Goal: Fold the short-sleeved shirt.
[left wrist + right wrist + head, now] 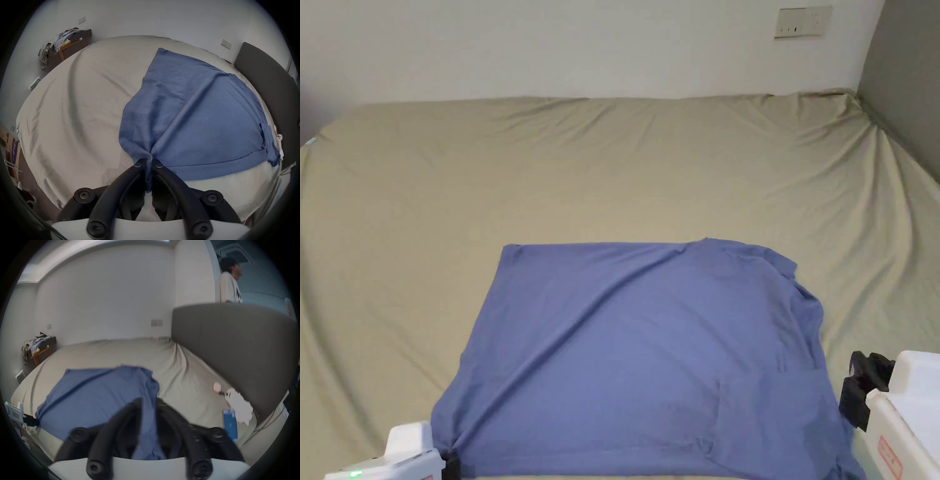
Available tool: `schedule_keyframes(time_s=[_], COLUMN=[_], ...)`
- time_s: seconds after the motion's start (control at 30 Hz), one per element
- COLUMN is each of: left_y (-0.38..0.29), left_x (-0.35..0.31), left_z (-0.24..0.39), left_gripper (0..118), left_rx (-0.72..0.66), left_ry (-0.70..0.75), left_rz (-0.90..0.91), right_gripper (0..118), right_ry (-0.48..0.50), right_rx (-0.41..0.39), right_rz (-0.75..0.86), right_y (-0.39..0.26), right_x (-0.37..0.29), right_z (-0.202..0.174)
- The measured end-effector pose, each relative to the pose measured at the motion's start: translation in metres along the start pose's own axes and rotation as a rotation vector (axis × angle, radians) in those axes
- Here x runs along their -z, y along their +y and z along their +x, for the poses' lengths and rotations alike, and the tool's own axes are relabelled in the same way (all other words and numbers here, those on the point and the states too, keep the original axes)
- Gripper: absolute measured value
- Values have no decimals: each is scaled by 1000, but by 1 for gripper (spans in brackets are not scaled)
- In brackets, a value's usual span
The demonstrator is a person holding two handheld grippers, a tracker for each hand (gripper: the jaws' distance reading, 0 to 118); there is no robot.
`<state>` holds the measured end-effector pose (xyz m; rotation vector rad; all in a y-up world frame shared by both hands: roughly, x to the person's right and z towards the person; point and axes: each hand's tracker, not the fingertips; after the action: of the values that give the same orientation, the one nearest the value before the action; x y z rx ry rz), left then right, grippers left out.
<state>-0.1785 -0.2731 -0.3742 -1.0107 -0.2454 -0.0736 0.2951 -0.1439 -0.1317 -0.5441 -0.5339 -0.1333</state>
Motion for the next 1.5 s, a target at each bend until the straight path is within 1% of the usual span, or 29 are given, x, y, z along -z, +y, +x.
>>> schedule_keyframes(time_s=[0.03,0.07,0.1,0.17,0.2,0.23,0.3,0.33,0.37,0.4,0.43,0.47,0.5,0.53,0.6,0.63,0.7,0.77,0.83,0.87,0.9,0.93,1.03,1.1,1.17,1.33,1.43,1.47,1.5], left_y=[0,2,3,6,7,9,11,13,14,15,16,17,19,21,29,34,49,70,96,108,121,132,169,188,204,225,224,221,219], left_x=[-1,-8,-13,-21,-26,-30,-36,-35,-36,-38,-38,-40,-42,-45,-47,-49,-53,-54,-50,-46,-40,-35,-11,11,38,108,135,140,139], left_z=[1,5,5,4,5,4,4,4,4,4,4,6,6,5,4,5,8,13,17,18,21,23,36,42,46,53,54,55,55], left_gripper=[5,5,5,5,5,5,5,5,5,5,5,5,5,5,5,5,5,5,5,5,5,5,5,5,5,5,5,5,6], left_rx=[14,30,40,32,23,17,8,8,9,8,4,-2,-15,-30,-56,-68,-70,-60,-61,-60,-59,-57,-55,-55,-46,-27,-28,-29,-32], left_ry=[6,3,8,-4,-10,-17,-24,-26,-28,-28,-30,-32,-36,-39,-48,-54,-62,-62,-64,-63,-57,-53,-44,-33,-14,40,58,67,62], left_rz=[0,11,27,50,66,74,90,95,99,105,107,110,118,132,163,180,213,243,262,269,277,279,263,234,184,55,-37,-64,-32], right_gripper=[26,50,67,96,101,101,100,95,75,52,26,12,11,10,10,10,10,10,10,10,10,10,10,10,10,10,11,11,11], right_ry=[-4,-6,-13,-18,-21,-23,-23,-13,-10,3,11,114,140,-3,16,60,70,55,56,55,41,40,41,31,26,-13,-26,-24,-27], right_rx=[13,23,35,44,71,74,74,60,72,78,83,146,167,94,91,140,121,122,124,119,73,76,90,109,121,142,177,207,228], right_rz=[-64,-134,-227,-350,-374,-394,-468,-479,-471,-478,-487,-461,-449,-474,-404,-386,-327,-304,-278,-271,-206,-208,-198,-223,-251,-397,-483,-514,-540], right_y=[-9,-19,-30,-55,-67,-46,-62,-58,-52,-93,-109,-109,-103,-121,-114,-105,-74,-55,-8,4,17,31,60,71,79,70,56,45,39], right_x=[8,19,30,49,58,37,42,37,32,66,81,83,80,83,79,77,73,81,76,84,95,104,143,175,203,279,302,316,319], right_z=[4,7,11,15,17,12,10,9,8,15,20,19,12,24,30,31,24,23,1,-4,-9,-6,-17,-15,-21,-24,-25,-16,-13])
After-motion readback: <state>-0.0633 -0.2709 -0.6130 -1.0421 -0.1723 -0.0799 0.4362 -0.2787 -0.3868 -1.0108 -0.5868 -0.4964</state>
